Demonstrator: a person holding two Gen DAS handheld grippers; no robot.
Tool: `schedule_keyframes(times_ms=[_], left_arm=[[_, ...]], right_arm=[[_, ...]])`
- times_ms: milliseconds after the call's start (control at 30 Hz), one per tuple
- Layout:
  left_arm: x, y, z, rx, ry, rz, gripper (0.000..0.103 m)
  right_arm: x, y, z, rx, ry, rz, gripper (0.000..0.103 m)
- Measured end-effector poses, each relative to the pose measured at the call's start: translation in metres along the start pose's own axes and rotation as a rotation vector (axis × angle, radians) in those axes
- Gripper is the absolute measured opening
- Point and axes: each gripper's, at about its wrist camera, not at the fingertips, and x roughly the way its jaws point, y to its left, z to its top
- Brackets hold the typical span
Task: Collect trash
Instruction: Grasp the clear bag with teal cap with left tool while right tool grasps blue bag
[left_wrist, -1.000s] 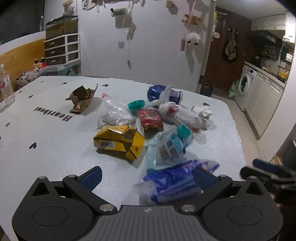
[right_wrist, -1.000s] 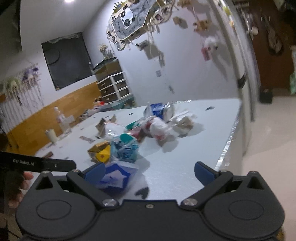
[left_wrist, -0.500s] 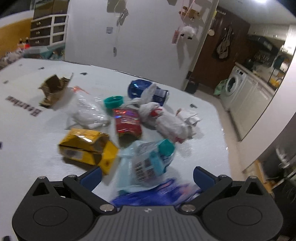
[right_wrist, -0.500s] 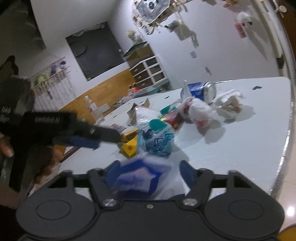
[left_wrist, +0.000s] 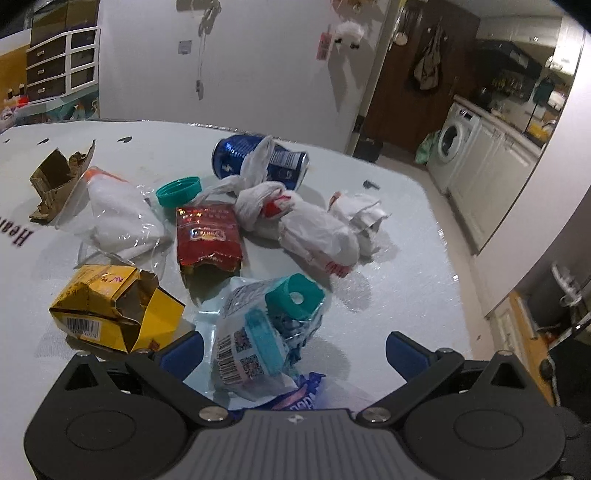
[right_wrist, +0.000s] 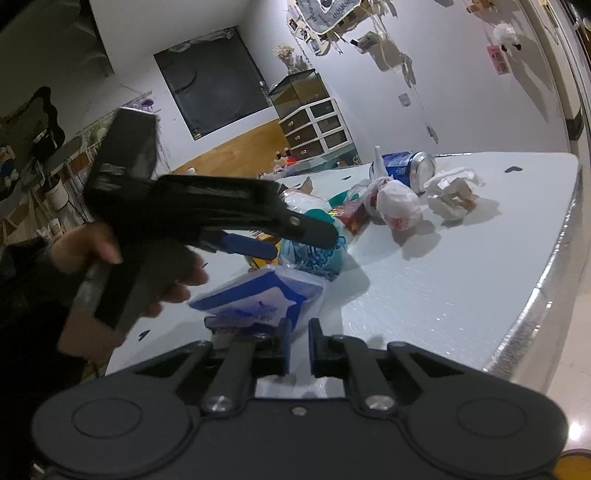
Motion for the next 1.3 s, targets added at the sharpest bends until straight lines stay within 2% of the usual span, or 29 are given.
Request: schedule_keyframes(times_ms=[100,167,200,267,300,333,700,933,1067,1167,1300], left_arm=[[0.006,0.001,0.001,-0.007,-0.001,0.009,0.097],[0.009,0.002,0.002,-0.009,-0.003,0.005,0.082],[0.009,0.003,0.002,-0.008,-0.010,0.016,0.078],[0.009,0.005,0.001,-0.004,-0.017,0.038,0.064],[0.008,0.007,0.001,-0.002,-0.020,0.036,0.062],[0.006,0.008,0.001,0.000,-0.022,0.037,0.053],[-0.059,0.023,-0.022,0.031,-0.140,0.067,0.051],[-0.106,0.052,-0.053,-0.016,-0.201,0.152,0.051],[-0.112,0.074,-0.077,-0.060,-0.168,0.194,0.051],[-0.105,0.080,-0.091,-0.087,-0.132,0.180,0.051],[-0.093,0.075,-0.093,-0.073,-0.117,0.157,0.051]], right_arm=[[-0.008,-0.004,-0.001,0.002,-0.004,-0.009,0.010],[-0.011,-0.008,0.000,0.013,-0.010,-0.018,0.011],[-0.012,-0.010,0.000,0.017,-0.012,-0.020,0.012],[-0.013,-0.013,0.001,0.024,-0.020,-0.020,0.013],[-0.013,-0.014,0.001,0.027,-0.022,-0.020,0.014],[-0.012,-0.015,0.002,0.030,-0.024,-0.019,0.016],[0.004,-0.024,0.011,0.110,-0.091,-0.001,0.023],[0.020,-0.032,0.019,0.186,-0.129,0.011,0.025],[0.030,-0.034,0.024,0.209,-0.142,-0.004,0.025],[0.038,-0.032,0.025,0.206,-0.133,-0.001,0.025],[0.044,-0.022,0.022,0.149,-0.080,0.054,0.030]])
